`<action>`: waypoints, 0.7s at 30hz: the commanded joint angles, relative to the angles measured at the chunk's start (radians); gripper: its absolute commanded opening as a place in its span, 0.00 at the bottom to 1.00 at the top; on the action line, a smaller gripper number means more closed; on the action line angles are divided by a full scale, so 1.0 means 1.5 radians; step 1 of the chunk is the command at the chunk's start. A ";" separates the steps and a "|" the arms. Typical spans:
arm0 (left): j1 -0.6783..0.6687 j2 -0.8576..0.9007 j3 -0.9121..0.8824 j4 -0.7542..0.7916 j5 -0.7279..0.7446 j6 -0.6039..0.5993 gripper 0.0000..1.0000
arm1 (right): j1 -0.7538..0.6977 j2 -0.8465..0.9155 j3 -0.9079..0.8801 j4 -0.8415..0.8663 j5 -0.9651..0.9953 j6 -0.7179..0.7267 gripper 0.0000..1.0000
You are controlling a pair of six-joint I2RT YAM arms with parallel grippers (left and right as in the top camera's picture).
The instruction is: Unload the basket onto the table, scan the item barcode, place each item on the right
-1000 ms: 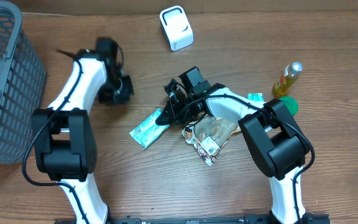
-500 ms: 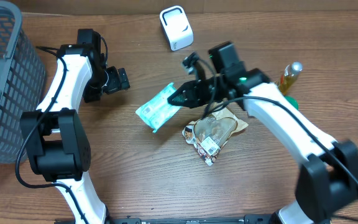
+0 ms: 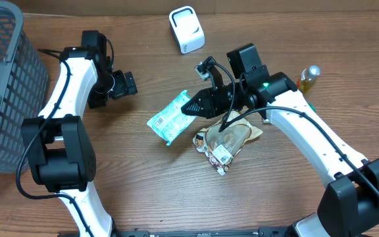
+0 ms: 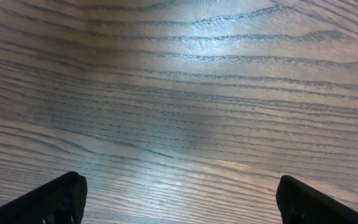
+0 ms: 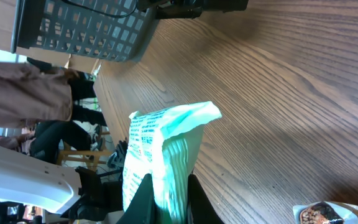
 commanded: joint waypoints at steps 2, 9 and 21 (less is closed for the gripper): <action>-0.002 0.000 0.009 -0.002 -0.006 -0.002 0.99 | 0.001 -0.007 0.009 -0.003 -0.016 -0.009 0.04; -0.002 0.000 0.009 -0.002 -0.006 -0.002 1.00 | 0.001 -0.007 0.009 -0.004 -0.016 -0.009 0.04; -0.002 0.000 0.009 -0.002 -0.006 -0.002 1.00 | 0.001 -0.007 0.009 -0.013 0.005 -0.010 0.04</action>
